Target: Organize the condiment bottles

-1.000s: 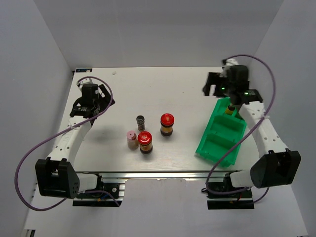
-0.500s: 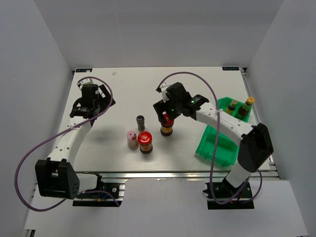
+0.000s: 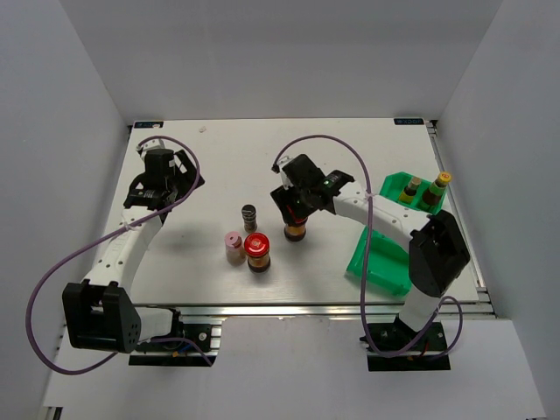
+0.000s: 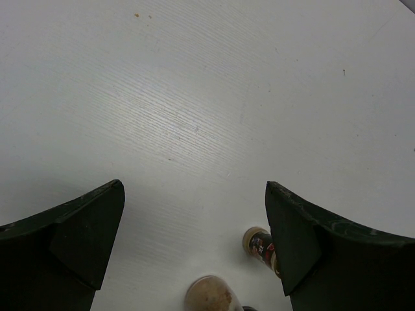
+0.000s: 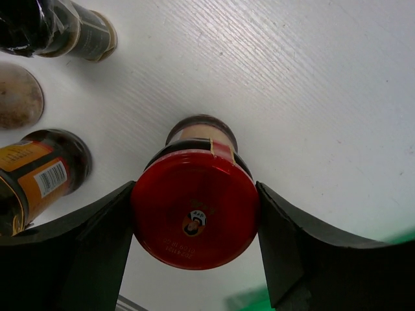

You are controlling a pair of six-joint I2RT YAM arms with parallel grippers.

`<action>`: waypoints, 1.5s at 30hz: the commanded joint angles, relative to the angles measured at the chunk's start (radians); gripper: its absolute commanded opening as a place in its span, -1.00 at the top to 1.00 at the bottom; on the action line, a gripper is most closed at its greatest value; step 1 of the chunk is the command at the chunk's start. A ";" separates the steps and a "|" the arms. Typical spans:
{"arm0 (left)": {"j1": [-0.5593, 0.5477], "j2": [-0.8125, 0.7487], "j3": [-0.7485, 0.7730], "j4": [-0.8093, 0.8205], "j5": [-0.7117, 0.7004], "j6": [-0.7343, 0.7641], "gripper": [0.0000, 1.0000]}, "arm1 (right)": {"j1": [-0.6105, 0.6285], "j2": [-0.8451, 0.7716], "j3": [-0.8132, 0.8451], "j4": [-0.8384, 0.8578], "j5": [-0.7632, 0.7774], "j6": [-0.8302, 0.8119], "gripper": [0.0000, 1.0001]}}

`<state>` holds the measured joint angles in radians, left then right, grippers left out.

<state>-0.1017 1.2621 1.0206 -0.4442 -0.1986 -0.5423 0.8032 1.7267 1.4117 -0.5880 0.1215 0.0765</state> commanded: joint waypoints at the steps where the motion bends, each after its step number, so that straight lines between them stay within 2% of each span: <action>1: 0.002 -0.033 -0.010 0.009 -0.005 0.002 -0.96 | 0.007 -0.038 -0.007 -0.021 0.030 0.054 -0.06; 4: 0.002 -0.035 -0.013 0.012 -0.001 0.004 -0.96 | 0.007 -0.064 -0.008 -0.022 0.043 0.080 0.34; 9: 0.002 -0.038 -0.019 0.030 0.014 0.008 -0.96 | 0.007 -0.182 -0.020 -0.026 0.096 0.106 0.44; 10: 0.002 -0.040 -0.024 0.035 0.021 0.011 -0.96 | 0.004 -0.206 -0.028 -0.024 0.110 0.105 0.52; 13: 0.002 -0.036 -0.028 0.053 0.034 0.016 -0.96 | -0.028 -0.309 -0.031 -0.041 0.161 0.129 0.60; 17: 0.002 -0.033 -0.022 0.058 0.042 0.024 -0.96 | -0.113 -0.450 -0.049 -0.094 0.223 0.170 0.61; 23: 0.002 -0.029 -0.022 0.079 0.070 0.028 -0.96 | -0.366 -0.599 -0.158 -0.163 0.248 0.221 0.64; 27: 0.002 -0.027 -0.017 0.079 0.076 0.035 -0.96 | -0.475 -0.691 -0.224 -0.174 0.283 0.247 0.65; 35: 0.002 -0.026 -0.024 0.078 0.071 0.036 -0.96 | -0.656 -0.682 -0.316 -0.133 0.282 0.252 0.69; 39: 0.002 -0.018 -0.022 0.087 0.106 0.039 -0.96 | -0.699 -0.678 -0.339 -0.090 0.293 0.275 0.72; 45: 0.002 -0.015 -0.024 0.082 0.084 0.042 -0.97 | -0.757 -0.648 -0.359 -0.113 0.334 0.299 0.69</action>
<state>-0.1017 1.2613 0.9966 -0.3805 -0.1162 -0.5117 0.0685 1.0836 1.0389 -0.7845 0.4065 0.3450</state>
